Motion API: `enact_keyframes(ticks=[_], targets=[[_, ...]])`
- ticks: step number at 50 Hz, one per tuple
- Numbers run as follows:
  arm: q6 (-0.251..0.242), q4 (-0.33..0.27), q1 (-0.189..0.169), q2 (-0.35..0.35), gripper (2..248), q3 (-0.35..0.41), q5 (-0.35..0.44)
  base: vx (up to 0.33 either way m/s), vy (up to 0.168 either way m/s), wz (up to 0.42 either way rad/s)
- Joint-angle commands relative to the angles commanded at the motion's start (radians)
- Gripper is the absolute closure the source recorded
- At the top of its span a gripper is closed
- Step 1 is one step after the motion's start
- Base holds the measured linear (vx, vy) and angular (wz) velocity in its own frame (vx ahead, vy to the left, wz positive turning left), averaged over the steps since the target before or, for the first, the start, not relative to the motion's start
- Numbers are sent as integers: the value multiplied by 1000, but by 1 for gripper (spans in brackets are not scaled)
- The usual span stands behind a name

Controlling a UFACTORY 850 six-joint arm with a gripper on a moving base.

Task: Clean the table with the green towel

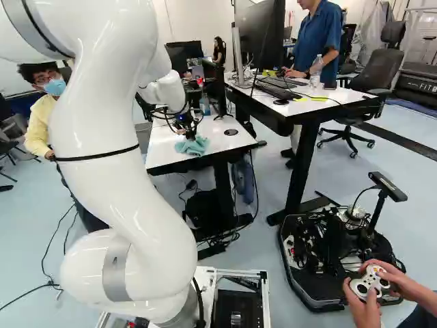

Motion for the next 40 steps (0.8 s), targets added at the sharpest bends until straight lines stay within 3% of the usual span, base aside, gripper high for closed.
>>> enact_keyframes(ticks=[22, 40], targets=[[0, 0, 62, 38, 224, 47, 0, 0, 0, 0], [0, 0, 68, 114, 224, 139, 0, 0, 0, 0]])
